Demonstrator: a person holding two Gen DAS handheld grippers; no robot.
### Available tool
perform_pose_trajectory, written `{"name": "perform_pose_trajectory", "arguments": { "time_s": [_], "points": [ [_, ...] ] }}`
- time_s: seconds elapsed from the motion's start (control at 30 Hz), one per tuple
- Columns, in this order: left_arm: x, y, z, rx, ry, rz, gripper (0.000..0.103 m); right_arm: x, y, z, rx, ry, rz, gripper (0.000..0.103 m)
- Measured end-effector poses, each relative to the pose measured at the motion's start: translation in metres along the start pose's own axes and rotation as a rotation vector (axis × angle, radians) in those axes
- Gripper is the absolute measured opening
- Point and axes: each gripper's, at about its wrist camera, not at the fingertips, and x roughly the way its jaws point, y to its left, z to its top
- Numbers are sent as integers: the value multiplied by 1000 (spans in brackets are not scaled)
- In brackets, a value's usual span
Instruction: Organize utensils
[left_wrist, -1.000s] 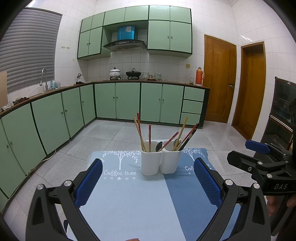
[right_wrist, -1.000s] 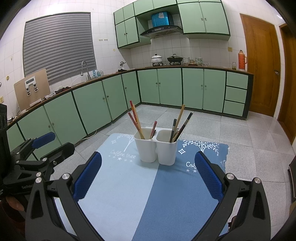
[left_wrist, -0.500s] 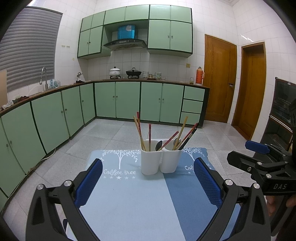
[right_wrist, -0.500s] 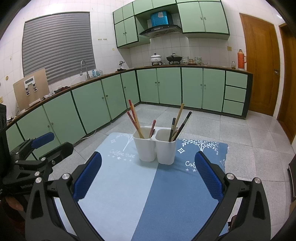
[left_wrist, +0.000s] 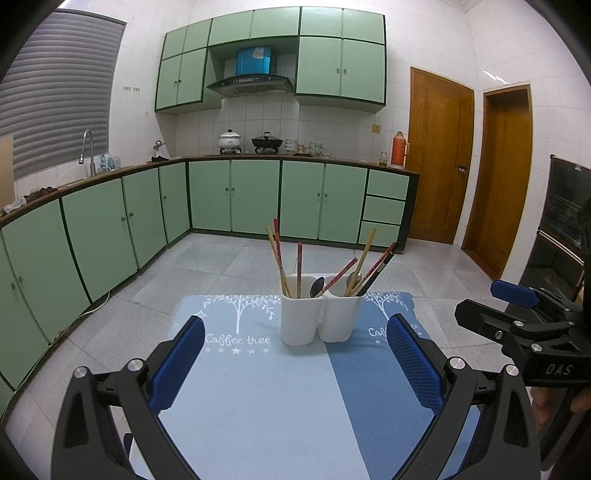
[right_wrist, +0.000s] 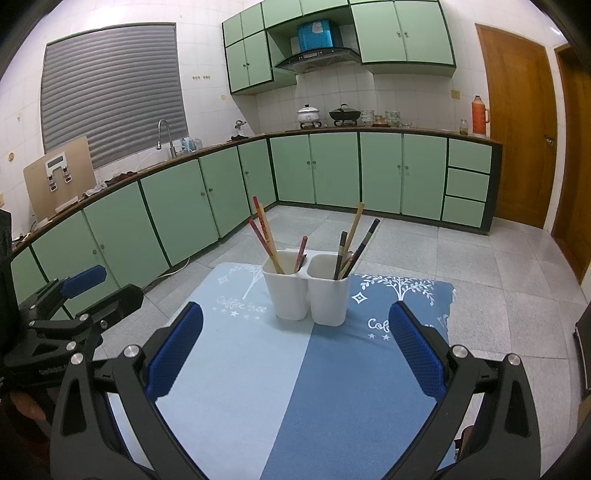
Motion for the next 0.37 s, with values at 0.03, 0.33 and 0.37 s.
{"name": "perform_pose_trajectory", "arguments": {
  "time_s": [0.03,0.33,0.37],
  "points": [
    [0,0,-1,0,1,0,97,0,0,0,1,1,-1,98],
    [3,-2,0,-6,5,2,97,0,0,1,7,3,-4,98],
    [3,-2,0,-6,5,2,97,0,-1,1,7,4,-4,98]
  ]
}}
